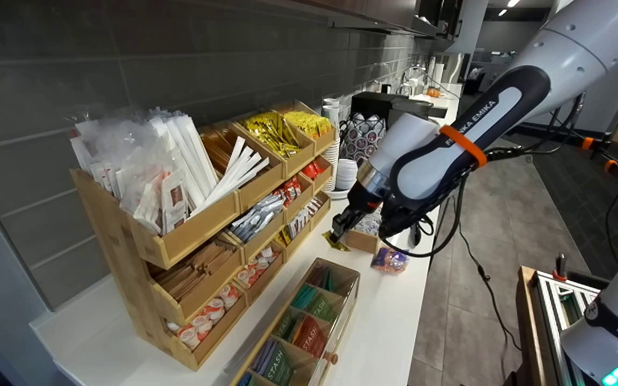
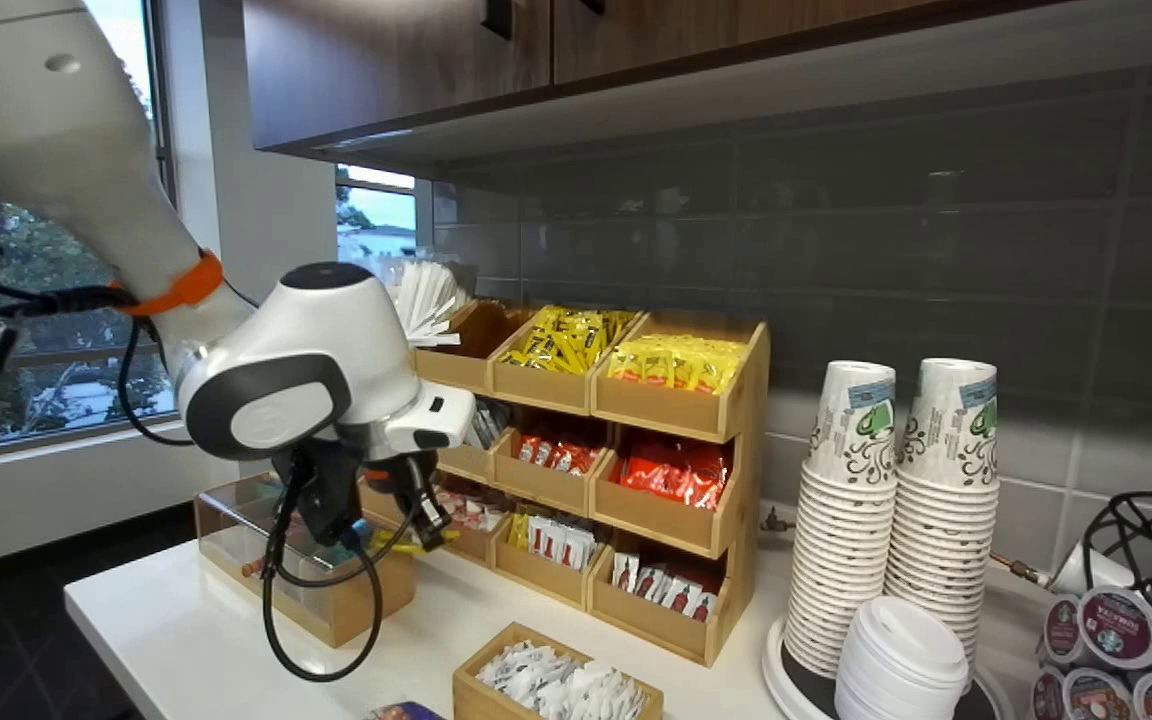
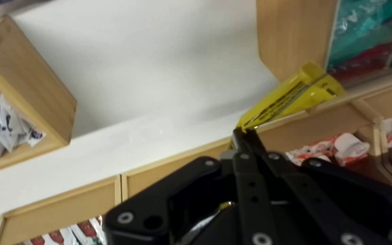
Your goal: Pick up the yellow sachet on the table and put it on the third rack at the top from the left
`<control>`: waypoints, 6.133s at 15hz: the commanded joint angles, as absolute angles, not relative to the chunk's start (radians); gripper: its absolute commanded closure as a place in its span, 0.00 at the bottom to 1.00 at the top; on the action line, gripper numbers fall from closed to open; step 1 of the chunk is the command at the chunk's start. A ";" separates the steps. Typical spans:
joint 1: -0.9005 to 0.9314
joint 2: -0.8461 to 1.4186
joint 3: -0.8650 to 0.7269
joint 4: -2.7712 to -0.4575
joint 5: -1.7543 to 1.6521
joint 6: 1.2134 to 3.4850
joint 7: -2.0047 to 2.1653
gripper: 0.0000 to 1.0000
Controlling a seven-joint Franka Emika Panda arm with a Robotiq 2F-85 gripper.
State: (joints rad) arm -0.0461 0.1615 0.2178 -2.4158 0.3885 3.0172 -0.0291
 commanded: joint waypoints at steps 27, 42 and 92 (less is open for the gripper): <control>-0.056 0.115 0.256 -2.062 0.638 3.179 -0.215 1.00; -0.060 0.225 0.134 -1.893 0.438 3.112 -0.228 1.00; 0.025 -0.259 -0.038 -2.251 -0.138 2.650 0.232 0.00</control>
State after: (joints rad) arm 0.0710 -0.1608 -0.0764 -2.1630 -0.1481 2.6637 0.2251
